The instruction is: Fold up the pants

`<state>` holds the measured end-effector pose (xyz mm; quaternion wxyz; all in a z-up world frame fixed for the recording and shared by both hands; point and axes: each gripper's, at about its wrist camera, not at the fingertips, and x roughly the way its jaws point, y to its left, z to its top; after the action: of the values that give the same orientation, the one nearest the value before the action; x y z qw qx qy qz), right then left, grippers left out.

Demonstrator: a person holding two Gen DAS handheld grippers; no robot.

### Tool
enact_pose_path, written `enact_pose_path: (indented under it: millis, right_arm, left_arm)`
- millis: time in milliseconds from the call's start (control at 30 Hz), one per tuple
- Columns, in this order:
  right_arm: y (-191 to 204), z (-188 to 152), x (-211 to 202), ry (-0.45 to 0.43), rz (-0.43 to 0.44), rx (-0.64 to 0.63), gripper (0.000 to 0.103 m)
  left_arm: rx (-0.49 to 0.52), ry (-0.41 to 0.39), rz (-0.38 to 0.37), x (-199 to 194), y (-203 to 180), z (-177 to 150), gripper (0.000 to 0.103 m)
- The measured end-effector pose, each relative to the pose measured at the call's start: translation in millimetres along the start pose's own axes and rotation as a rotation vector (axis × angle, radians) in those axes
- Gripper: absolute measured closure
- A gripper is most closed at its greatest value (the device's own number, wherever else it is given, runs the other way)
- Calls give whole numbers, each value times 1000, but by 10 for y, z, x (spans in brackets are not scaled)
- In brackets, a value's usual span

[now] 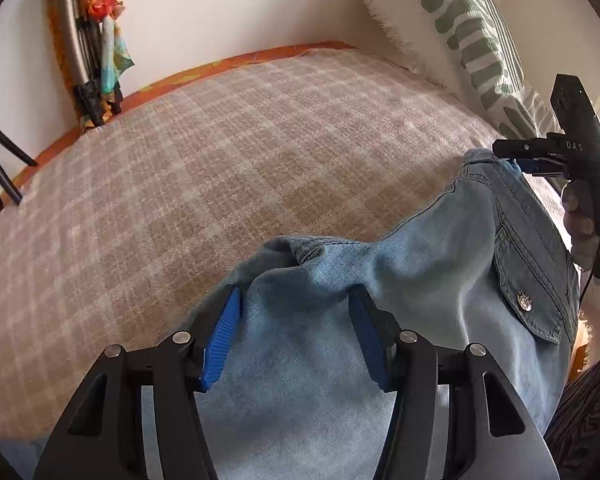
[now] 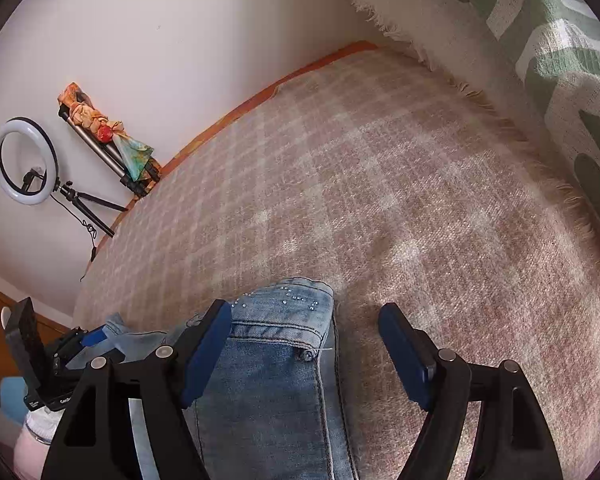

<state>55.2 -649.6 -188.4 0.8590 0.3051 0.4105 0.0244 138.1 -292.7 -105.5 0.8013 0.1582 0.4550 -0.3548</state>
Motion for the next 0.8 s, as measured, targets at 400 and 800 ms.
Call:
enact_pose_path:
  millis: [400,800]
  right_arm:
    - [248,-100,149,49,65,-116,51]
    - [465,-90,-211,-110,-168,-191,99]
  left_arm:
    - [38,34,-63,127,16,140,55]
    - [13,-49,143,162,27,266,96]
